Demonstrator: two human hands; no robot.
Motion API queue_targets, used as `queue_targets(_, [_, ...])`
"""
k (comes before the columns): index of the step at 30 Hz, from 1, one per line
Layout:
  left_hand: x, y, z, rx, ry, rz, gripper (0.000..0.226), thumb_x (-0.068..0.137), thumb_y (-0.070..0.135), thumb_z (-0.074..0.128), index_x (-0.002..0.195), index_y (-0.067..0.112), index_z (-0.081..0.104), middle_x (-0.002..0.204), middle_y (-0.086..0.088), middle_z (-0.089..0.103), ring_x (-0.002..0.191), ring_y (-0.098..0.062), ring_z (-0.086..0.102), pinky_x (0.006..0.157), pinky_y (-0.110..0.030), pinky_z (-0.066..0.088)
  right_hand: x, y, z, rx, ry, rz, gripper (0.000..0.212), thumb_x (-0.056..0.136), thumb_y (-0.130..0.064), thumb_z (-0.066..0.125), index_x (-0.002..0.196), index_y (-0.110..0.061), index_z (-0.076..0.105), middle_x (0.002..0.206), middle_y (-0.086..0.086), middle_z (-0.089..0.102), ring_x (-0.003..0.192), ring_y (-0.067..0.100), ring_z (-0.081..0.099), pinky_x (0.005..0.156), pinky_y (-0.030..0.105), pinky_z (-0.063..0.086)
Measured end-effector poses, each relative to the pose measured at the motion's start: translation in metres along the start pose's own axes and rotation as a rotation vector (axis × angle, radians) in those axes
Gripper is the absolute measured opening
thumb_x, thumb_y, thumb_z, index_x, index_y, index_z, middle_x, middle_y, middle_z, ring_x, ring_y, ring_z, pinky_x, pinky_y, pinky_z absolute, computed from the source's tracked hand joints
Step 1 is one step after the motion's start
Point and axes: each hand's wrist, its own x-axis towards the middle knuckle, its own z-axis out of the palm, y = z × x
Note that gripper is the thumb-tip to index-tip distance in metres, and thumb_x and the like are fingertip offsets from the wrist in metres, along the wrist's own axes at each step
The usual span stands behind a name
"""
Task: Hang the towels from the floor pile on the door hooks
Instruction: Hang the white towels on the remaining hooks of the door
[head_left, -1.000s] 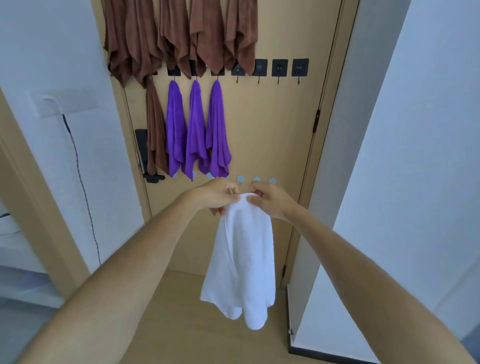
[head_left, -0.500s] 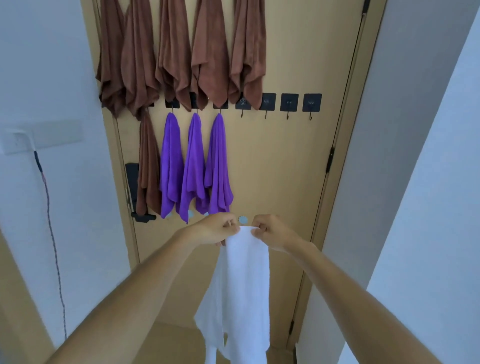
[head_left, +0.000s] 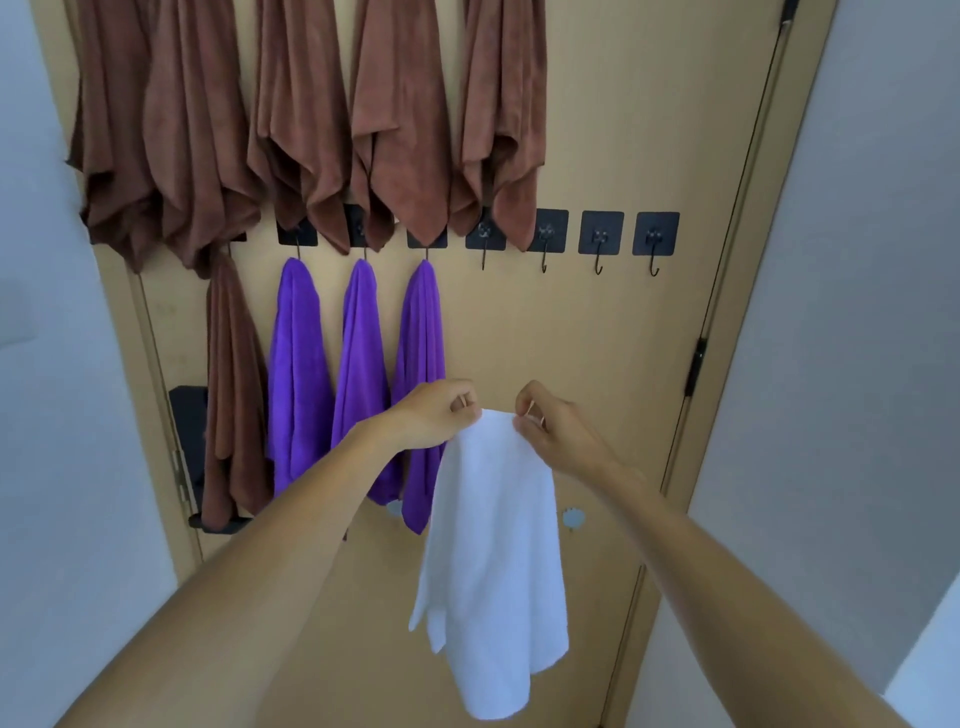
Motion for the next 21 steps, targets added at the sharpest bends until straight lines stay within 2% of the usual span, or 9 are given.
queue_targets(3, [0.035, -0.010, -0.012, -0.020, 0.085, 0.053, 0.006, 0.096, 0.018, 0.053, 0.092, 0.014, 0.051, 0.075, 0.006, 0.057, 0.067, -0.006, 0.053, 0.060, -0.017, 0.042, 0.035, 0.012, -0.001, -0.042, 0.048, -0.032, 0.007, 0.090, -0.012, 0.050, 0.091, -0.017, 0.045, 0.062, -0.005, 0.049, 0.055, 0.007, 0.041, 0.052, 0.022, 0.032])
queue_targets(6, [0.068, -0.017, -0.026, -0.010, 0.142, 0.085, 0.006, 0.096, 0.010, 0.050, 0.091, 0.014, 0.049, 0.073, 0.004, 0.057, 0.066, -0.009, 0.054, 0.062, -0.022, 0.045, 0.072, 0.023, -0.004, -0.070, 0.071, -0.060, 0.006, 0.090, -0.010, 0.049, 0.091, -0.016, 0.047, 0.063, -0.007, 0.047, 0.055, 0.006, 0.040, 0.052, 0.022, 0.032])
queue_targets(11, [0.121, -0.026, -0.050, 0.031, 0.317, 0.085, 0.014, 0.095, 0.000, 0.042, 0.093, 0.008, 0.054, 0.080, -0.006, 0.059, 0.077, -0.019, 0.055, 0.068, -0.034, 0.050, 0.139, 0.035, -0.006, -0.140, 0.149, -0.099, 0.010, 0.092, -0.011, 0.046, 0.098, -0.011, 0.054, 0.084, 0.008, 0.057, 0.070, 0.023, 0.051, 0.061, 0.031, 0.040])
queue_targets(14, [0.152, -0.027, -0.063, 0.113, 0.425, 0.086, 0.019, 0.091, -0.005, 0.039, 0.090, 0.006, 0.054, 0.074, 0.000, 0.054, 0.073, -0.017, 0.051, 0.060, -0.030, 0.043, 0.173, 0.034, -0.008, -0.184, 0.185, -0.116, 0.018, 0.095, -0.012, 0.043, 0.106, -0.007, 0.055, 0.097, 0.012, 0.059, 0.082, 0.031, 0.056, 0.071, 0.038, 0.048])
queue_targets(15, [0.162, -0.028, -0.067, 0.135, 0.457, 0.089, 0.020, 0.088, -0.007, 0.038, 0.088, 0.005, 0.054, 0.075, -0.002, 0.054, 0.073, -0.019, 0.050, 0.059, -0.029, 0.041, 0.183, 0.034, -0.009, -0.195, 0.198, -0.113, 0.020, 0.095, -0.011, 0.042, 0.109, -0.006, 0.055, 0.102, 0.014, 0.058, 0.085, 0.032, 0.057, 0.073, 0.040, 0.048])
queue_targets(18, [0.188, -0.029, -0.077, 0.180, 0.516, 0.110, 0.024, 0.082, -0.012, 0.037, 0.079, 0.009, 0.049, 0.080, -0.011, 0.057, 0.076, -0.027, 0.053, 0.065, -0.042, 0.044, 0.209, 0.036, -0.011, -0.236, 0.217, -0.064, 0.028, 0.095, -0.007, 0.039, 0.121, -0.006, 0.051, 0.116, 0.014, 0.052, 0.099, 0.032, 0.054, 0.079, 0.039, 0.047])
queue_targets(21, [0.212, -0.027, -0.086, 0.197, 0.580, 0.138, 0.025, 0.081, -0.014, 0.038, 0.077, 0.010, 0.044, 0.082, -0.012, 0.055, 0.075, -0.028, 0.052, 0.063, -0.043, 0.044, 0.231, 0.039, -0.011, -0.303, 0.237, -0.043, 0.036, 0.095, -0.005, 0.039, 0.131, -0.005, 0.045, 0.127, 0.014, 0.046, 0.110, 0.031, 0.050, 0.084, 0.037, 0.045])
